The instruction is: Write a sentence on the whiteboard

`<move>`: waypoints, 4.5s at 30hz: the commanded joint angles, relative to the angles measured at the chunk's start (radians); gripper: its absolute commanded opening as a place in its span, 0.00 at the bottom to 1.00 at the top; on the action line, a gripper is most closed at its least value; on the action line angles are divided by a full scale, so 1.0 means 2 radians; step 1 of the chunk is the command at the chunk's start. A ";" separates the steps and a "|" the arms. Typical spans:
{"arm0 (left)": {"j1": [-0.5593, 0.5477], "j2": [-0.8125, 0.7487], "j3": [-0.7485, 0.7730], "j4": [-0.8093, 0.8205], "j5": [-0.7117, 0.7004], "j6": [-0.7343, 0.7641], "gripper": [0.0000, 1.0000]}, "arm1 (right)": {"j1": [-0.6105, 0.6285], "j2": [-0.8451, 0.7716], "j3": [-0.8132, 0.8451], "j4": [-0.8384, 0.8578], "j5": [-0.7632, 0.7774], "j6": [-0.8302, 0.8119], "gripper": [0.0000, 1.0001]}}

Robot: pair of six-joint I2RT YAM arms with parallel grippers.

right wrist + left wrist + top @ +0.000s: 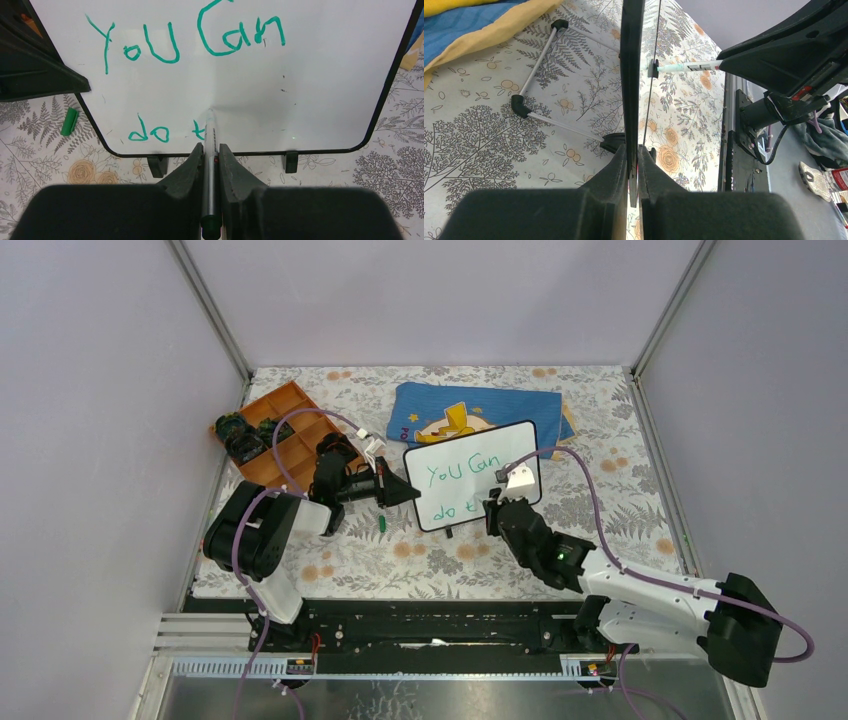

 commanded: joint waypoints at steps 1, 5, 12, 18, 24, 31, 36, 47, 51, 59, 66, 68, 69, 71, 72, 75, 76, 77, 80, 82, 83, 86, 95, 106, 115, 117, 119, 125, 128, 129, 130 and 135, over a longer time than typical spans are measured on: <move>-0.014 0.010 -0.004 -0.058 0.002 0.028 0.00 | -0.010 0.004 0.027 0.032 0.007 -0.004 0.00; -0.014 0.010 -0.004 -0.058 0.003 0.028 0.00 | -0.016 0.008 0.026 0.031 0.003 -0.001 0.00; -0.013 0.010 -0.004 -0.058 0.002 0.028 0.00 | -0.018 0.013 0.020 0.023 -0.005 0.006 0.00; -0.014 0.009 -0.004 -0.060 0.002 0.029 0.00 | -0.018 0.008 0.008 0.012 -0.009 0.012 0.00; -0.014 0.009 -0.003 -0.063 0.001 0.030 0.00 | -0.018 0.003 -0.010 0.003 -0.013 0.024 0.00; -0.015 0.009 -0.003 -0.064 0.001 0.031 0.00 | -0.018 -0.002 -0.024 -0.005 -0.017 0.033 0.00; -0.015 0.009 -0.003 -0.065 0.001 0.032 0.00 | -0.018 -0.001 -0.031 -0.008 -0.025 0.039 0.00; -0.016 0.008 -0.002 -0.068 0.001 0.034 0.00 | -0.018 -0.001 -0.038 -0.007 -0.025 0.048 0.00; -0.017 0.007 -0.002 -0.068 0.000 0.034 0.00 | -0.018 -0.003 -0.026 -0.006 -0.021 0.043 0.00; -0.017 0.007 -0.001 -0.074 0.000 0.038 0.00 | -0.018 0.002 0.006 -0.001 -0.010 0.024 0.00; -0.018 0.006 -0.001 -0.079 0.000 0.041 0.00 | -0.018 0.010 0.013 0.002 -0.001 0.016 0.00; -0.019 0.005 -0.001 -0.080 0.000 0.042 0.00 | -0.018 0.011 0.012 0.001 0.003 0.017 0.00; -0.019 0.004 -0.001 -0.081 -0.001 0.042 0.00 | -0.018 0.011 0.012 0.000 0.006 0.017 0.00; -0.019 0.005 -0.001 -0.081 -0.001 0.043 0.00 | -0.019 0.008 0.009 -0.001 0.011 0.017 0.00; -0.019 0.004 -0.001 -0.081 -0.001 0.043 0.00 | -0.020 0.006 0.009 -0.003 0.013 0.017 0.00; -0.019 0.004 -0.001 -0.081 -0.001 0.043 0.00 | -0.021 0.001 0.009 -0.008 0.019 0.018 0.00; -0.019 0.004 -0.001 -0.082 -0.001 0.043 0.00 | -0.022 -0.001 0.008 -0.010 0.020 0.018 0.00; -0.019 0.004 -0.001 -0.082 -0.001 0.043 0.00 | -0.022 -0.002 0.007 -0.011 0.021 0.018 0.00; -0.019 0.003 -0.001 -0.082 -0.001 0.043 0.00 | -0.023 -0.004 0.007 -0.016 0.023 0.020 0.00; -0.019 0.003 -0.001 -0.083 -0.001 0.043 0.00 | -0.024 -0.005 0.006 -0.019 0.026 0.023 0.00; -0.019 0.002 -0.001 -0.083 -0.002 0.044 0.00 | -0.024 -0.005 0.005 -0.022 0.027 0.024 0.00; -0.019 0.002 -0.001 -0.083 -0.002 0.044 0.00 | -0.025 -0.007 0.003 -0.024 0.026 0.025 0.00; -0.019 0.002 0.000 -0.083 -0.002 0.044 0.00 | -0.025 -0.002 0.000 -0.026 0.008 0.022 0.00; -0.019 0.003 0.000 -0.083 -0.002 0.044 0.00 | -0.025 -0.004 -0.011 -0.036 -0.007 0.032 0.00; -0.019 0.005 0.000 -0.084 -0.002 0.044 0.00 | -0.025 -0.010 -0.018 -0.043 -0.010 0.037 0.00; -0.019 0.004 0.000 -0.083 -0.002 0.044 0.00 | -0.025 -0.011 -0.018 -0.047 -0.008 0.036 0.00; -0.020 0.003 0.000 -0.083 -0.003 0.044 0.00 | -0.025 -0.012 -0.019 -0.050 -0.003 0.037 0.00; -0.019 0.005 0.000 -0.083 -0.002 0.044 0.00 | -0.025 -0.042 -0.019 -0.051 0.002 0.038 0.00; -0.020 0.005 0.000 -0.083 -0.002 0.044 0.00 | -0.025 -0.057 -0.016 -0.049 0.005 0.033 0.00; -0.020 0.006 0.001 -0.083 -0.002 0.044 0.00 | -0.025 -0.060 -0.013 -0.049 0.008 0.030 0.00; -0.020 0.006 0.001 -0.084 -0.002 0.044 0.00 | -0.025 -0.060 -0.012 -0.050 0.012 0.028 0.00; -0.019 0.005 0.001 -0.084 -0.002 0.044 0.00 | -0.026 -0.060 -0.009 -0.036 0.024 0.022 0.00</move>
